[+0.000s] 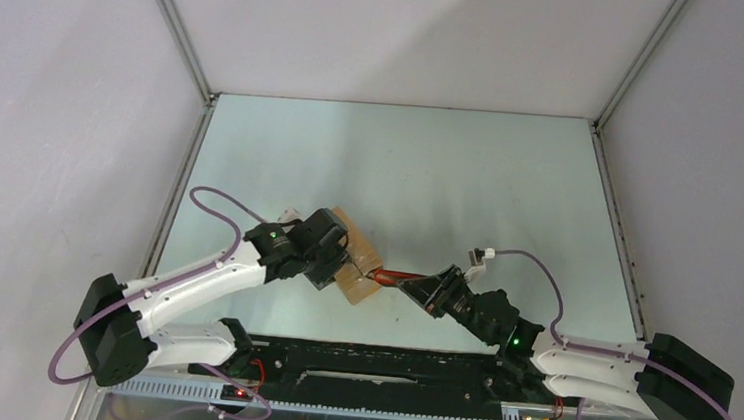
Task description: Unpack the express box
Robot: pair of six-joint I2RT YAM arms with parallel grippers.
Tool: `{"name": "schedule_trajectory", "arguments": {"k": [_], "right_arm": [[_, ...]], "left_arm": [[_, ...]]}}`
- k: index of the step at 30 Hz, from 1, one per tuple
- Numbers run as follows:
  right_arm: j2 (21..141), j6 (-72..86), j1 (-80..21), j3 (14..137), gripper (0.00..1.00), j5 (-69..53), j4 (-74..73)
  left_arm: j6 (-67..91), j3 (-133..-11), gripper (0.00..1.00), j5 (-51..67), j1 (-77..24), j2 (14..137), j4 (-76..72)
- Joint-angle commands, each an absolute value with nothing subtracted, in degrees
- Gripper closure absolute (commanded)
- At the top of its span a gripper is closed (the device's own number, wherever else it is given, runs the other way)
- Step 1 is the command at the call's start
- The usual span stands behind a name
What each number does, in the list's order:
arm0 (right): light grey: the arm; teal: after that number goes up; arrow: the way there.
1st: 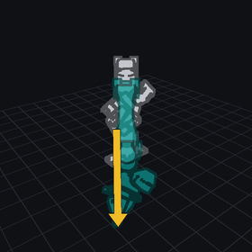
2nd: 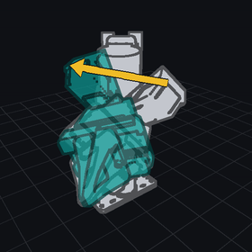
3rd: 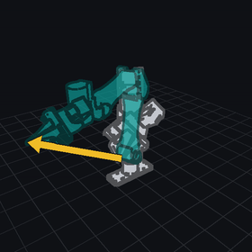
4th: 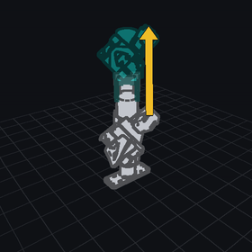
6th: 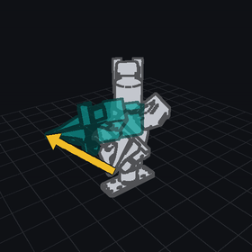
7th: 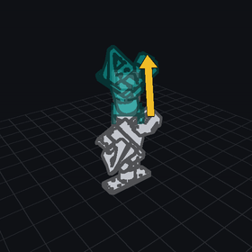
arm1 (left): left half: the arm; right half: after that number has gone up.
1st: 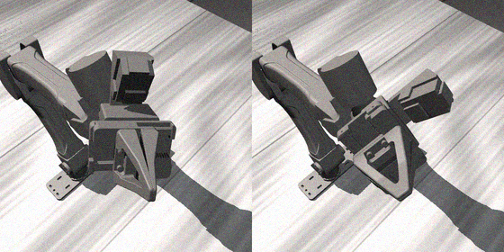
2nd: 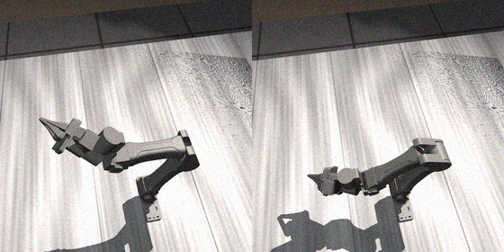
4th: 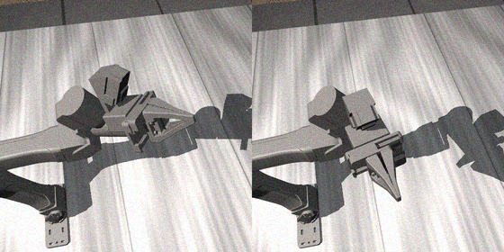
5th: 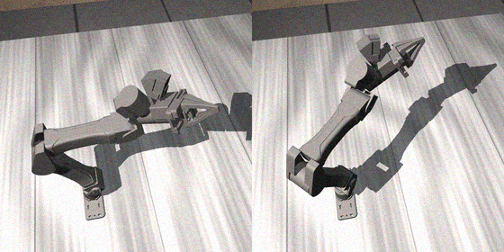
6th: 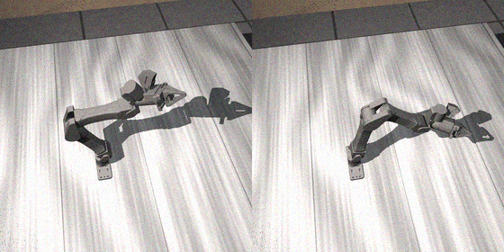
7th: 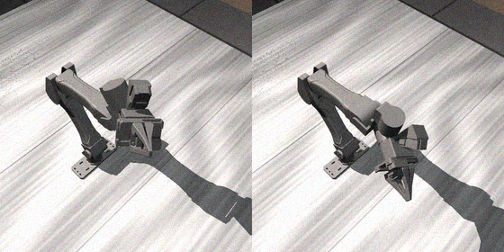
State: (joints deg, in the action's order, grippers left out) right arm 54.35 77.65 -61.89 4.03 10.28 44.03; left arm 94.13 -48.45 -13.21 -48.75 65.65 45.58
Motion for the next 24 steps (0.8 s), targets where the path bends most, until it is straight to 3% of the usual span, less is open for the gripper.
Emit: {"name": "schedule_trajectory", "arguments": {"k": [1, 5, 8, 13, 17, 21, 24], "right_arm": [[55.11, 75.66, -62.47, 7.38, 1.00, -4.86, 43.58], [56.67, 75.32, -61.89, 7.51, 1.00, -5.75, 44.04], [57.12, 74.13, -61.89, 8.34, 1.00, -5.43, 42.68], [56.12, 69.56, -62.21, 11.66, 1.00, -3.66, 36.09], [55.63, 68.26, -62.30, 12.46, 1.00, -2.72, 34.50], [55.33, 67.99, -61.61, 12.47, 1.00, -2.68, 33.82], [55.20, 67.44, -60.93, 12.41, 1.00, -2.79, 33.71]], "left_arm": [[95.46, -52.32, 0.79, -8.98, -49.40, 63.57, 32.84], [96.97, -50.78, 0.50, -9.24, -49.31, 62.41, 31.99], [98.88, -51.04, 0.45, -9.30, -49.39, 62.45, 34.10], [101.37, -53.05, 0.18, -8.70, -49.42, 63.95, 38.45], [102.51, -53.34, 0.29, -8.32, -49.64, 64.73, 39.21], [104.97, -54.03, 0.50, -9.62, -49.96, 64.72, 43.93], [105.53, -54.30, 0.51, -9.92, -50.18, 64.03, 45.85]]}}
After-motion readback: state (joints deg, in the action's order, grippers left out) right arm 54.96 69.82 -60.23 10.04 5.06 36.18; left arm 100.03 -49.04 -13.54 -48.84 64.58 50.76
